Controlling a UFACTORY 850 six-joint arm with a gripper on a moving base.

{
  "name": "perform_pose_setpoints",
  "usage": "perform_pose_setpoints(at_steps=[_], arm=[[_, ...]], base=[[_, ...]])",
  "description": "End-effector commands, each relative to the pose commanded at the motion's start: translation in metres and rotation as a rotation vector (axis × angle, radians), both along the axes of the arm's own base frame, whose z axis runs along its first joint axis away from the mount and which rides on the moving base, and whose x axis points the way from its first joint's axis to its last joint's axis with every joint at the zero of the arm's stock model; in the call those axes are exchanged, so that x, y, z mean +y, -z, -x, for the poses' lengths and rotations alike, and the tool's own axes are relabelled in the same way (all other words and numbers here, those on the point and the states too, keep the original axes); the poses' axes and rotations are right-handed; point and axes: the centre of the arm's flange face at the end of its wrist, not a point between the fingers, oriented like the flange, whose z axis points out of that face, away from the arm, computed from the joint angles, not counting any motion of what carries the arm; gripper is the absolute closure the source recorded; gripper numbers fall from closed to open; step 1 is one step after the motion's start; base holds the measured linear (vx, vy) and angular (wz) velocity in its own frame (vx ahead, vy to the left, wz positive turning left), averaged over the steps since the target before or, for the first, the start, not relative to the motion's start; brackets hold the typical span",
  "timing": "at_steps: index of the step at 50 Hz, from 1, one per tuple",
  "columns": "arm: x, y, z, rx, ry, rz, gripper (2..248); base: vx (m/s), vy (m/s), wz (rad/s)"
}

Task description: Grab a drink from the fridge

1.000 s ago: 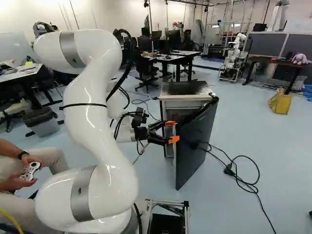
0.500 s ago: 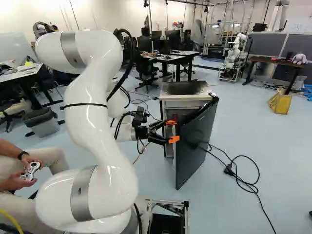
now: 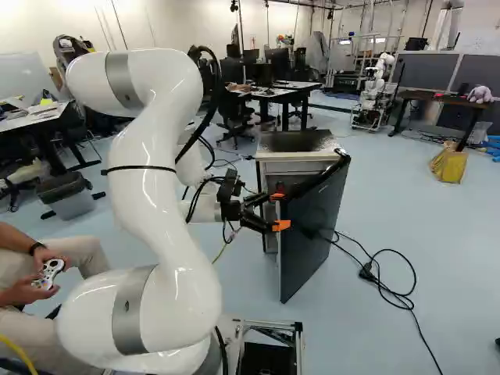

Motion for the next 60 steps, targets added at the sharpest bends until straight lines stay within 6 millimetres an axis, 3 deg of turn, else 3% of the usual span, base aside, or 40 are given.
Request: perform_pose_setpoints(at_steps=[60], arm=[[-0.09,-0.009,-0.046,-0.135,0.358,-0.014,3]], base=[[0.0,0.0,0.0]])
